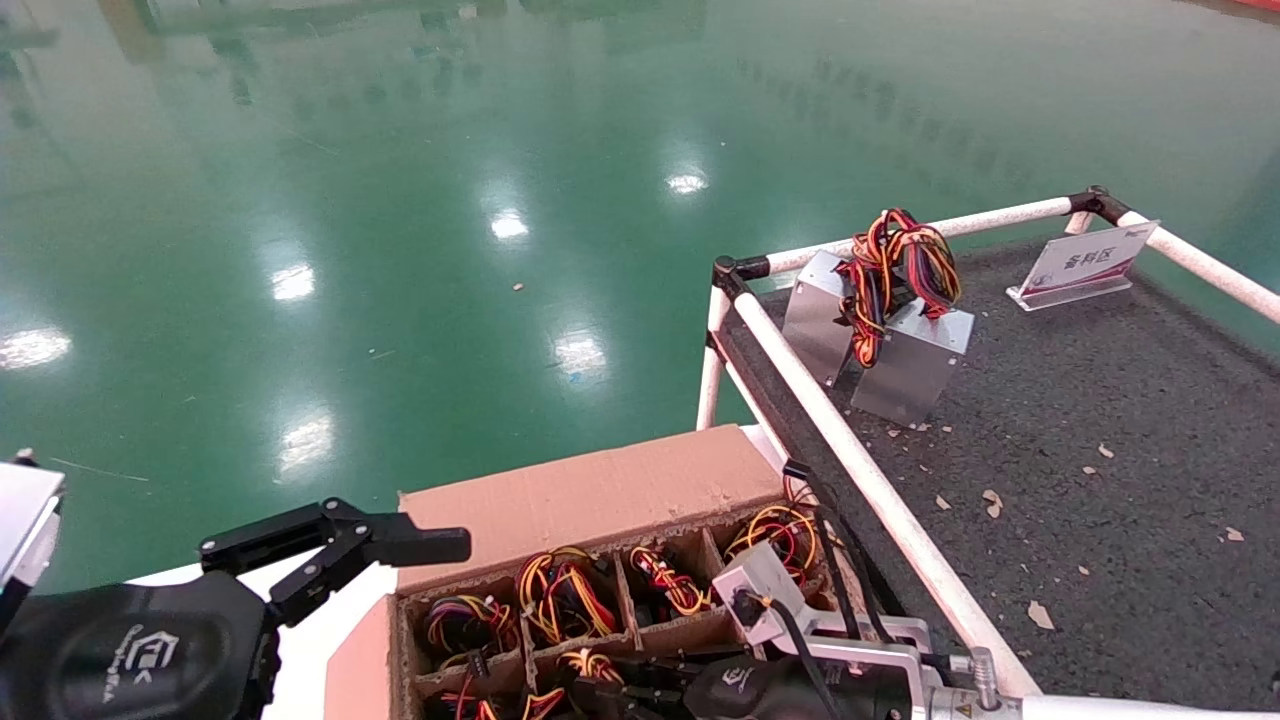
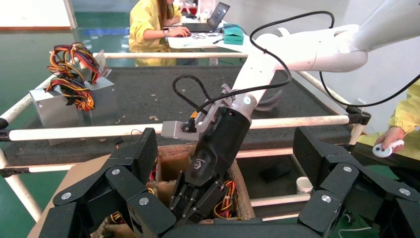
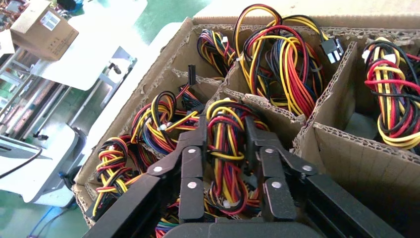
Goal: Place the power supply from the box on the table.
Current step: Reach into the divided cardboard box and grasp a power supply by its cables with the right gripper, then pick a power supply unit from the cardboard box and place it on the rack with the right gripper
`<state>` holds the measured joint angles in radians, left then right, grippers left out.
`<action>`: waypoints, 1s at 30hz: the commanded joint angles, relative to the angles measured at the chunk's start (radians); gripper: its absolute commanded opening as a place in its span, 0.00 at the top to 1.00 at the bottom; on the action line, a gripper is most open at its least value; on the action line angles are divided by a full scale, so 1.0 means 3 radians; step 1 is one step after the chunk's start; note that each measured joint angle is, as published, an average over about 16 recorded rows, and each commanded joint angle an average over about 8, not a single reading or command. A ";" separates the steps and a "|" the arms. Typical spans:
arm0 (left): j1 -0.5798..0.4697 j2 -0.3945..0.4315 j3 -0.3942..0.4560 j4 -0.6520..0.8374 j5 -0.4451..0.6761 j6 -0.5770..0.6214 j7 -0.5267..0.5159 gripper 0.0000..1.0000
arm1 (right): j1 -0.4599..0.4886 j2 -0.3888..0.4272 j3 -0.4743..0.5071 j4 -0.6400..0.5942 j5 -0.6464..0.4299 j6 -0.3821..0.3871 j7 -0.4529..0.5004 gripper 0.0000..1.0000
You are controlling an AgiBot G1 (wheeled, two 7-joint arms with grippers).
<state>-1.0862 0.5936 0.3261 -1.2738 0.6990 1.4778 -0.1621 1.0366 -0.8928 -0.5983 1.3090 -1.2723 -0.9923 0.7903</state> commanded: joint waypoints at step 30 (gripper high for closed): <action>-0.0001 -0.0001 0.0003 0.0000 -0.0002 -0.0001 0.0001 0.00 | 0.0558 0.0162 0.0547 0.0178 0.0933 0.0046 0.0995 1.00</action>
<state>-1.0864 0.5933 0.3269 -1.2738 0.6985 1.4774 -0.1617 1.2088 -0.8418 -0.4334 1.3613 -0.9919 -0.9834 1.0866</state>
